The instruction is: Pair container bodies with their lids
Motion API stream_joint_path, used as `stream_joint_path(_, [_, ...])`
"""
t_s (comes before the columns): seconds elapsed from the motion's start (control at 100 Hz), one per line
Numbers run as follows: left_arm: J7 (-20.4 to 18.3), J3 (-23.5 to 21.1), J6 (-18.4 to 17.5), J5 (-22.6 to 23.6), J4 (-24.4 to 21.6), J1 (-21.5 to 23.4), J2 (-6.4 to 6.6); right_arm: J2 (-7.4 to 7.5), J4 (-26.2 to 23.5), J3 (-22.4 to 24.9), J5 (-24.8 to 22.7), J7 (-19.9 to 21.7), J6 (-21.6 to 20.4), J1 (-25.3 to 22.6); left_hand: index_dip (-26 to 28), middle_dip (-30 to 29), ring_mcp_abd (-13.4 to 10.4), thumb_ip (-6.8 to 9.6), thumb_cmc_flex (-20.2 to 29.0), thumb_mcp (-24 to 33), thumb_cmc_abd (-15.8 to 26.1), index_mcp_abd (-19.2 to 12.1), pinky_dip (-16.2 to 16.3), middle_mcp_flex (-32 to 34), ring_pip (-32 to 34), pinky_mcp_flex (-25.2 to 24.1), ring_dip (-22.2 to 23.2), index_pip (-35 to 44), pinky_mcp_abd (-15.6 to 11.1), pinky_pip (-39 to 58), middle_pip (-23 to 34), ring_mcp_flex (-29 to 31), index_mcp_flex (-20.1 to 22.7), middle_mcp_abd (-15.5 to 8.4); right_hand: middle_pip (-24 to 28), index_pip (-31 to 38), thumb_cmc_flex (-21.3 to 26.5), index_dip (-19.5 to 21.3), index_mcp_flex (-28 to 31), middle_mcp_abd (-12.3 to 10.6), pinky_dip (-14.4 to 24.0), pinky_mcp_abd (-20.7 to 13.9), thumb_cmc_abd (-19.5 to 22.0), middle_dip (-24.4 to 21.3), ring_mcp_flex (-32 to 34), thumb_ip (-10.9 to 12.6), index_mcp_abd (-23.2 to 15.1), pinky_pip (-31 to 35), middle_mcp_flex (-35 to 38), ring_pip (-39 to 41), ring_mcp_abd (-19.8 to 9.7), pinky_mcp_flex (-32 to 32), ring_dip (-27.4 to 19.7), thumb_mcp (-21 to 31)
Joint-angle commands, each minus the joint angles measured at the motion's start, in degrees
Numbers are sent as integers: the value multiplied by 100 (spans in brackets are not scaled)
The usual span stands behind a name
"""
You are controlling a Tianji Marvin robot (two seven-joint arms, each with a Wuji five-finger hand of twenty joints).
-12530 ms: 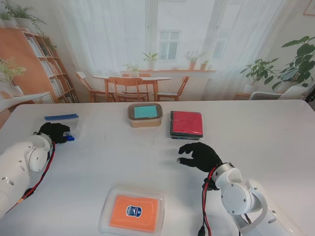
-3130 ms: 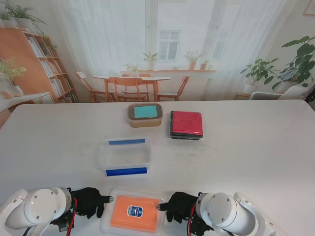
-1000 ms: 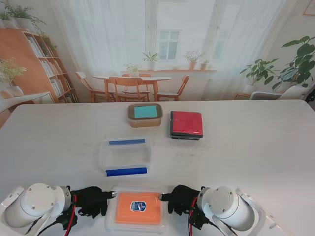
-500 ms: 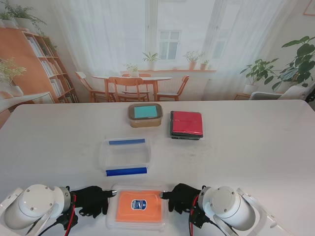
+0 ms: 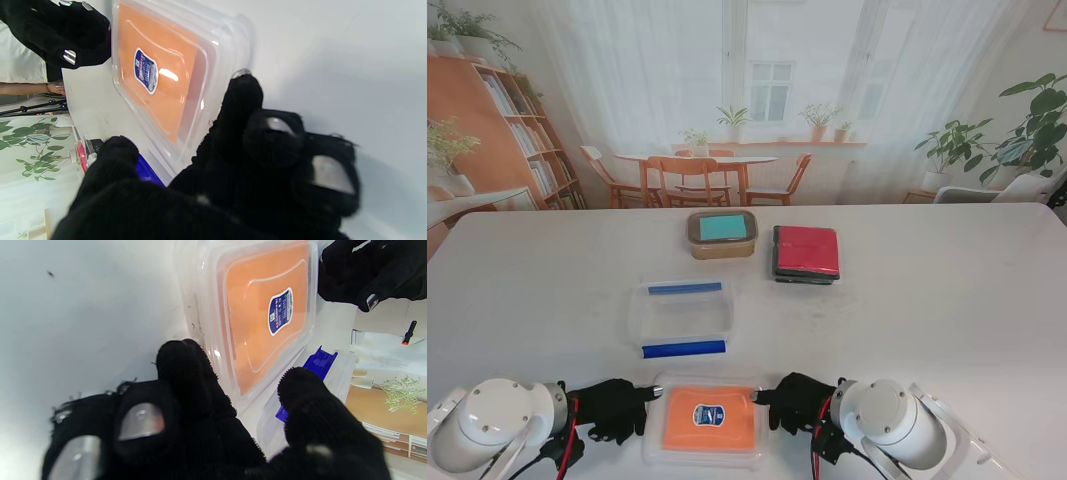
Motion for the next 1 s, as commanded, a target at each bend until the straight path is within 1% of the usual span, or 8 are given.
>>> stream_joint_path(0.0, [-68, 89, -111, -146, -174, 103, -157, -168, -182, -97, 114, 158, -130, -44, -206, -13, 445, -202, -271, -123, -20, -775, -102, -50, 368, 48, 25, -953, -1446, 1469, 244, -44, -45, -522, 329, -190, -14, -60, 148, 553, -37, -2003, -96, -6, -5, 17, 184, 1223, 143, 535, -510, 271, -25, 24])
stream_joint_path(0.31, [-71, -136, -207, -249, -361, 294, -171, -171, -244, -69, 104, 142, -221, -76, -219, -13, 444, -203, -268, -123, -26, -774, -104, -38, 370, 45, 27, -976, -1440, 1469, 244, -31, -16, -520, 326, -190, -16, -56, 153, 556, -34, -2006, -100, -6, -5, 17, 190, 1223, 146, 536, -510, 271, -22, 28])
stream_joint_path(0.6, [-88, -196, -207, -284, -426, 359, -170, -166, -286, -70, 107, 153, -208, -71, -227, -12, 453, -203, -259, -122, -38, -755, -105, -30, 367, 42, 25, -991, -1431, 1469, 241, -29, 1, -516, 325, -189, -17, -52, 161, 556, -28, -2007, -105, -4, -5, 16, 190, 1223, 155, 541, -513, 272, -17, 33])
stream_joint_path(0.99, [-155, -339, -245, -371, -597, 461, -164, -156, -384, -6, 105, 195, -291, -74, -244, -13, 457, -203, -244, -123, -50, -727, -102, -22, 369, 37, 23, -1021, -1383, 1469, 242, -13, 33, -513, 322, -188, -22, -49, 165, 557, -15, -2009, -108, -3, -5, 15, 191, 1223, 162, 542, -518, 274, -10, 36])
